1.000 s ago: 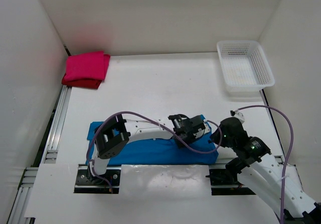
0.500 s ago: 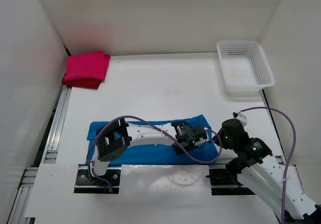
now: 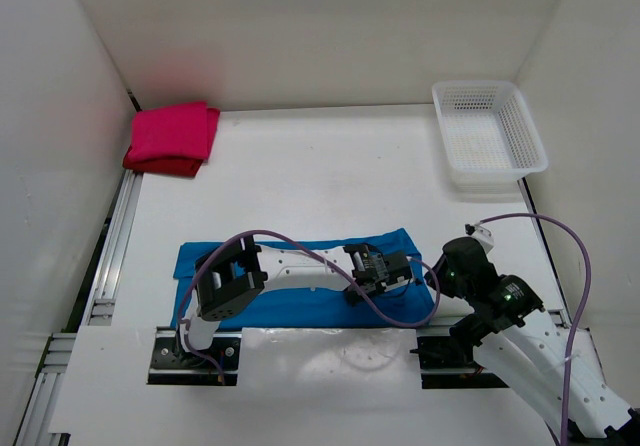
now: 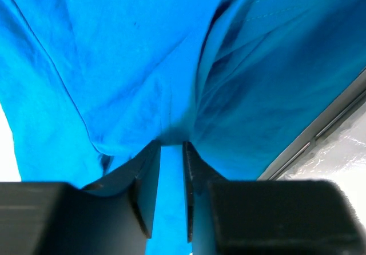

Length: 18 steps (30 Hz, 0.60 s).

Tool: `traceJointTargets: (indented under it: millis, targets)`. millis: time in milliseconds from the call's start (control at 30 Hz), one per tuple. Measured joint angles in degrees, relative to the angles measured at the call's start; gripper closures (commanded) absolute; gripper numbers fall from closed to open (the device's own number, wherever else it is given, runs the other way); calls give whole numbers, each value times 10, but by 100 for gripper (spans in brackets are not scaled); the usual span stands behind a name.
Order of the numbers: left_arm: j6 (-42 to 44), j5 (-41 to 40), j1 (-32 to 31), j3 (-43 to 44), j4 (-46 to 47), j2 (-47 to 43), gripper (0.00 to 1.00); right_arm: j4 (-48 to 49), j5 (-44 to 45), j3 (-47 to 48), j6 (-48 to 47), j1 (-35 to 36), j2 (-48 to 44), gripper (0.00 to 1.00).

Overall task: Fold and stack the t-shirts
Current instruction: Fold the other side of the tshirt into a rectangle

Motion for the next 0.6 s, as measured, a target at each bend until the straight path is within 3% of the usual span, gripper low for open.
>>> traceJointTargets:
  millis: [133,333,367,400,433,533,600]
  targets:
    - [0,-1,0,-1,-3,0,89,0,0,0,0,0,0,79]
    - [1,1,6,-1,-6,0,89,0,0,0,0,0,0,79]
    - [0,2,7,-1,-6,0,87,0,0,0,0,0,0,79]
    - [1,3,9,-1,-6,0,75,0,0,0,0,0,0,79]
    - [1,4,11,-1,-6,0,71,0,0,0,0,0,0,79]
    - [1,15,13,-1,-10,0,61,0,0,0,0,0,0,79]
    - [0,17,14,-1,-10,0,61,0,-1,0,0,0,0,79]
